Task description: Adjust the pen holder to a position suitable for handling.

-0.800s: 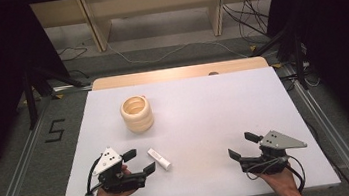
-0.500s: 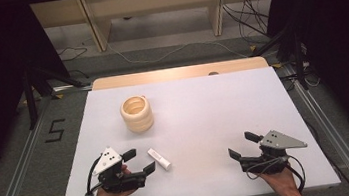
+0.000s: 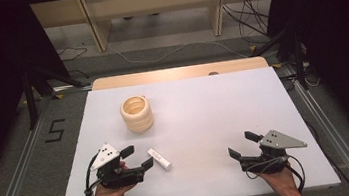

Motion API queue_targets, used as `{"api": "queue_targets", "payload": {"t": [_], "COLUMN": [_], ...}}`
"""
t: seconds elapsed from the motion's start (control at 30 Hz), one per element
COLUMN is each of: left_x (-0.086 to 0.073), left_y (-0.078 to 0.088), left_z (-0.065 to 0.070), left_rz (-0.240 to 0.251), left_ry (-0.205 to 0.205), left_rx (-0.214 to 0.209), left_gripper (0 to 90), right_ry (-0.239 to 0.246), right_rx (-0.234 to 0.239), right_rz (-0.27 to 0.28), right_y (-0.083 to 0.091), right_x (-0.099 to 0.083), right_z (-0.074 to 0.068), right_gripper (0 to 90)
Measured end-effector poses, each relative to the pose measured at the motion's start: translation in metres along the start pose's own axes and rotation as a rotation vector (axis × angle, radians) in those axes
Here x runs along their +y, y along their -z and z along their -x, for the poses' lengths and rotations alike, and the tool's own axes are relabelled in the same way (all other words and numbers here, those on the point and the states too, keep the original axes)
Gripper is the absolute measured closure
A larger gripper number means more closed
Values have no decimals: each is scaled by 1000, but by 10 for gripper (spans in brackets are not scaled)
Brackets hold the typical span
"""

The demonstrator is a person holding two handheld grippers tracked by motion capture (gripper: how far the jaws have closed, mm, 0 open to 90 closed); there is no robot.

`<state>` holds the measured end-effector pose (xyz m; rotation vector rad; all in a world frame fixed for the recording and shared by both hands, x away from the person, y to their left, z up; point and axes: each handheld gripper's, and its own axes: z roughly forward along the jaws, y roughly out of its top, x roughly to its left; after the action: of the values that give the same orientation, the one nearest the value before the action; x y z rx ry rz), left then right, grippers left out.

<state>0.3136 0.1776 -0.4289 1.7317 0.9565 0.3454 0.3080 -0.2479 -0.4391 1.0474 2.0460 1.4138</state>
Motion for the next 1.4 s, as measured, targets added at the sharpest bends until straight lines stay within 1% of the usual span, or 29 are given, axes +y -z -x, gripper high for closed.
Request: {"api": "queue_targets", "payload": {"t": [0.03,0.07,0.17,0.2,0.23,0.33,0.37,0.4,0.43,0.47,0.5,0.67,0.7,0.83,0.87,0.9,0.93,0.97,1.0,1.03,1.07,1.1,1.13,1.17,1.23,1.33,1.4], "left_x": [2,2,6,9,9,14,14,16,17,17,19,23,23,26,27,27,29,30,30,30,32,32,33,33,33,32,32], "left_y": [0,0,-1,-1,-1,-3,-3,-3,-2,-2,-2,-2,-2,-3,-3,-3,-3,-3,-3,-3,-3,-3,-4,-4,-6,-9,-11], "left_z": [-1,-1,-4,-6,-6,-12,-12,-16,-18,-18,-23,-38,-38,-54,-62,-62,-70,-73,-73,-76,-83,-83,-91,-91,-99,-110,-115], "left_rz": [1,1,8,14,14,27,27,33,34,34,37,49,49,50,54,54,51,49,49,50,52,52,54,54,52,48,38], "left_ry": [3,3,14,15,15,27,27,33,38,38,53,86,86,112,139,139,163,169,169,176,191,191,206,206,226,267,273], "left_rx": [11,11,31,46,46,73,73,94,105,105,132,197,197,256,278,278,301,315,315,326,347,347,371,371,392,425,436], "left_gripper": [152,152,152,152,152,153,152,152,152,152,153,152,153,152,153,153,154,154,154,154,155,155,155,156,157,162,165], "right_ry": [0,-1,-3,-2,-2,-2,-2,1,0,0,-1,1,1,-3,-2,-2,-1,0,-1,-1,-2,-2,0,0,0,1,-2], "right_rx": [0,0,0,0,0,-1,0,0,0,-1,-2,-2,-2,-5,-5,-5,-6,-6,-7,-7,-7,-7,-7,-7,-6,-6,-4], "right_rz": [0,-1,0,1,1,0,1,3,2,3,3,5,5,2,3,3,3,2,3,2,1,1,0,0,1,-1,-2], "right_y": [0,0,0,0,0,-1,-1,-1,-1,-1,-1,-1,-1,-1,-1,-1,-1,-1,-1,-2,-2,-2,-2,-2,-2,-2,-3], "right_x": [0,0,0,0,0,0,0,0,0,0,0,1,1,1,1,1,1,1,1,1,0,0,1,1,1,0,0], "right_z": [0,0,0,0,0,0,0,0,0,0,0,0,0,1,1,1,1,1,1,1,1,1,1,1,1,1,1], "right_gripper": [196,196,196,196,196,197,197,197,197,197,197,197,197,198,199,199,200,200,200,200,200,200,200,201,201,202,202]}}
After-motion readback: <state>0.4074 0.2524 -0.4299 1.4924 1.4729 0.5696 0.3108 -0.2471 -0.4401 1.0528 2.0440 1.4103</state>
